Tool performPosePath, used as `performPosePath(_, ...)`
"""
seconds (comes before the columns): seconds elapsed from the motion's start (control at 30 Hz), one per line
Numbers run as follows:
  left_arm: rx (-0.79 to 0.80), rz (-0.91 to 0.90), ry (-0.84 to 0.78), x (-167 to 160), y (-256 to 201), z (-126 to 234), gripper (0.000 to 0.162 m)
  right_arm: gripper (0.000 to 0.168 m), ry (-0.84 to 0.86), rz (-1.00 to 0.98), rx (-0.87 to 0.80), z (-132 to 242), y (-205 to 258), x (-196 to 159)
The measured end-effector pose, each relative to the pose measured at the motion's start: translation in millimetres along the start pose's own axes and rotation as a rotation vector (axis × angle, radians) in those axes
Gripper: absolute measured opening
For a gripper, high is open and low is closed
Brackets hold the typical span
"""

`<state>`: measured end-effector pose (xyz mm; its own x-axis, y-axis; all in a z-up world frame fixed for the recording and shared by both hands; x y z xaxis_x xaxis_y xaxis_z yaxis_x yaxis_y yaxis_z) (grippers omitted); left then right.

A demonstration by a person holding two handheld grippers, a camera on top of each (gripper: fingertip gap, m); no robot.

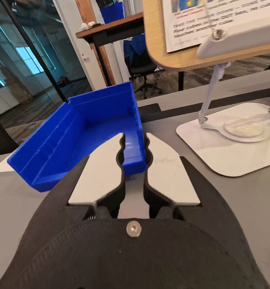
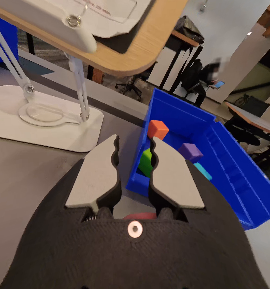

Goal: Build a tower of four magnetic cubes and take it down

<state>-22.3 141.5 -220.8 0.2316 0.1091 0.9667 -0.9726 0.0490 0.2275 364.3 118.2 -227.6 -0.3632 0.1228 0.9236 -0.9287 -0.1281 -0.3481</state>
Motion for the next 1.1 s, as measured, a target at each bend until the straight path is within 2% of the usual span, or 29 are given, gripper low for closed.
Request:
performPosePath(0.07,0.005,0.028,0.003,-1.5,6.6,-5.2,0.027,0.043,0.043,-0.031,0.017,-5.4,-0.3,-9.3)
performPosePath(0.2,0.033,-0.055,0.014,-4.4,10.6,-16.8,0.032,0.042,0.066,-0.059,0.013,-12.3,-5.0,-16.9)
performPosePath(0.33,0.008,-0.015,0.042,-11.9,9.4,-26.9,0.039,0.04,0.095,-0.081,0.026,-20.4,-4.2,-24.2)
performPosePath(0.57,0.017,-0.006,0.052,-15.4,11.7,-31.1,0.037,0.032,0.097,-0.052,0.038,-25.6,0.2,-23.2)
performPosePath(0.73,-0.016,-0.017,0.057,-18.2,3.4,-36.7,0.034,0.036,0.098,-0.041,0.042,-26.5,2.3,-22.8)
performPosePath(0.9,-0.081,-0.029,0.023,-12.8,-13.4,-36.5,0.039,0.037,0.095,-0.052,0.046,-26.1,1.7,-22.5)
performPosePath(1.1,-0.083,-0.067,0.043,-12.0,-25.5,-51.0,0.039,0.037,0.094,-0.05,0.048,-26.3,2.2,-22.3)
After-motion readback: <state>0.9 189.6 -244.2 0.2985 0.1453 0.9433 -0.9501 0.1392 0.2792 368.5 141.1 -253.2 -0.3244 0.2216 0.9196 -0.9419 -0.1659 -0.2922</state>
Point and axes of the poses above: each gripper's, where its closed fingertips meet, z back along the fingers, x out of its top, y = z × x across the jaws, the point moved 1 cm from there along z, back along the fingers, and after that the axes turned 2 degrees about x, right-handed, at the moved point
